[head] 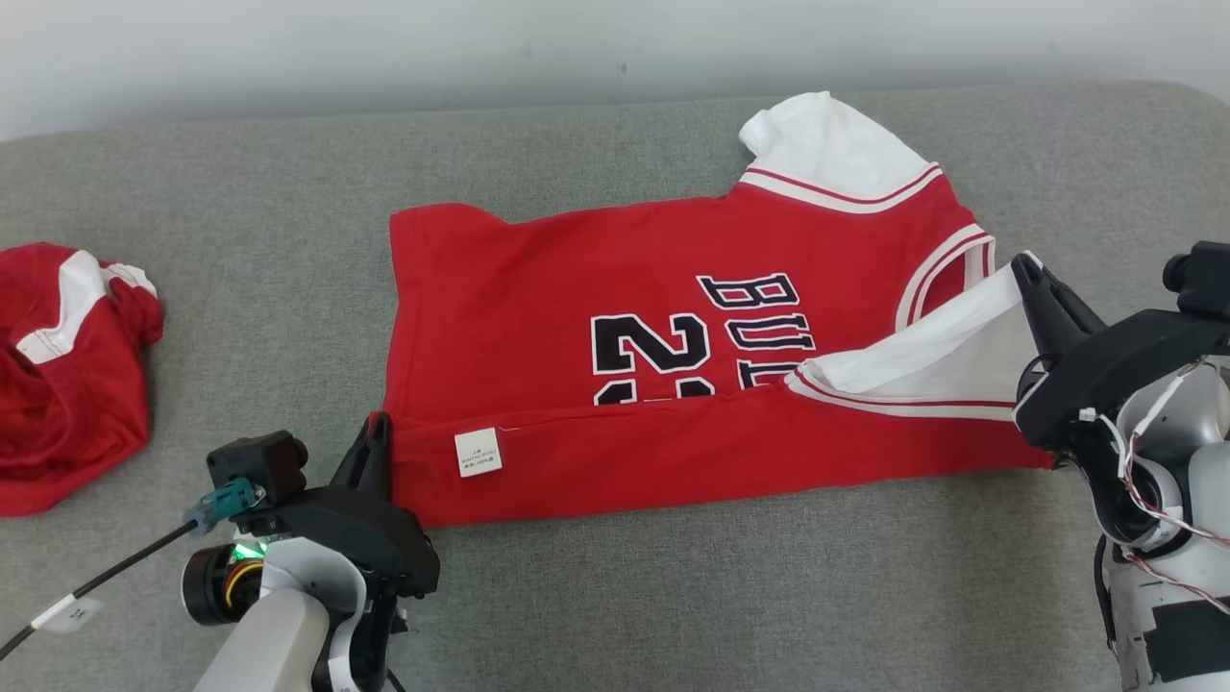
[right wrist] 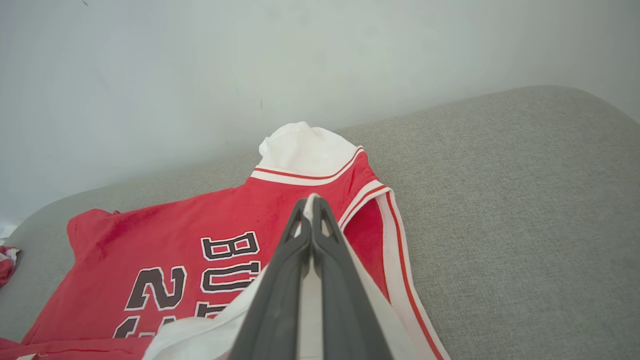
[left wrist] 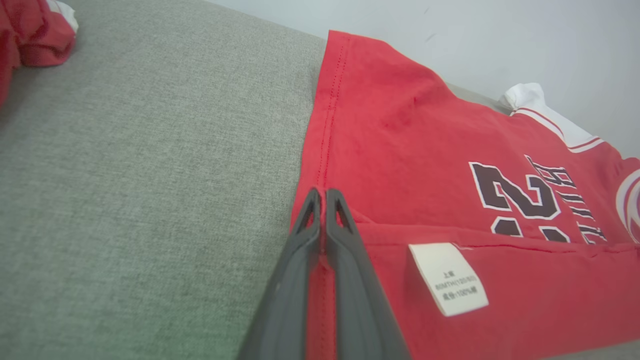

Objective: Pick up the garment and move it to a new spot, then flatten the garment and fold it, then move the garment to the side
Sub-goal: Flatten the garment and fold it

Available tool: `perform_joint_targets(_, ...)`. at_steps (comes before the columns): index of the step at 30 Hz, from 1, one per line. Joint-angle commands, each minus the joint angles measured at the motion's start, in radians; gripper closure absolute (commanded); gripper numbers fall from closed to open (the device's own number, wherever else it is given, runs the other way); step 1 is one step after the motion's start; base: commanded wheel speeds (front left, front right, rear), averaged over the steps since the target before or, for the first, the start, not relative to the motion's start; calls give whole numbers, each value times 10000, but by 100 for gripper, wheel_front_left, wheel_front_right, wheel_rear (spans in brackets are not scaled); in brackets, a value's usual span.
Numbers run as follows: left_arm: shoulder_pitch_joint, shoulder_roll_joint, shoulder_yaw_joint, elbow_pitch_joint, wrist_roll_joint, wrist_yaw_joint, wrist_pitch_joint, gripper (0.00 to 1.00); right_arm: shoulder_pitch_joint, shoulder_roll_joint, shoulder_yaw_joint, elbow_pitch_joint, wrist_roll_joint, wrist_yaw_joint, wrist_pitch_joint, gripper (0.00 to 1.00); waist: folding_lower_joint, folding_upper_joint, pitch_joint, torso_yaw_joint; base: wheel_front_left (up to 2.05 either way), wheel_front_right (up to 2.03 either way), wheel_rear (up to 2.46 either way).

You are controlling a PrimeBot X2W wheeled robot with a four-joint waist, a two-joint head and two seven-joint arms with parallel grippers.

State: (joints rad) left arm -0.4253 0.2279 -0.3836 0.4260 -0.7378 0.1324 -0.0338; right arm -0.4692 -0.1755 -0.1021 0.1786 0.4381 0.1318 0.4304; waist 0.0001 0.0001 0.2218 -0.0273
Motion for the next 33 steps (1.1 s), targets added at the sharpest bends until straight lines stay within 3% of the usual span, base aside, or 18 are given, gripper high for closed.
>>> perform_joint_targets(1,-145,30,4,30,98,45,-72,100,-140,-74,32,83,-41,-19,-94,100,-1,-1,43,-5,0,0,0)
perform_joint_targets(3,-232,-3,-30,126,131,77,-152,96,-295,-127,129,430,-124,-19,-229,100,-1,-1,118,2,0,0,0)
perform_joint_targets(4,-284,-21,-37,143,168,73,-235,69,-360,-134,162,540,-162,-19,-298,76,-1,-1,135,14,0,0,0)
perform_joint_targets(5,-330,-36,-45,180,214,83,-298,9,-423,-135,185,627,-187,-19,-377,11,-1,-1,149,25,0,0,0)
perform_joint_targets(6,-349,-58,-63,233,250,69,-386,0,-484,-102,144,732,-188,-19,-497,0,-1,-1,158,35,0,0,0)
perform_joint_targets(18,60,82,-335,534,835,173,-1463,0,-361,-126,318,914,390,-19,-1774,0,-1,-1,-227,109,0,0,0)
perform_joint_targets(25,661,197,-947,355,1375,364,-1448,0,645,-193,-171,972,93,-19,-1117,0,-1,-1,-478,134,0,0,0)
perform_joint_targets(33,616,205,-1359,694,1761,868,-1047,0,1123,-487,-543,1393,-1435,-19,-357,0,-1,-1,-369,-37,0,0,0)
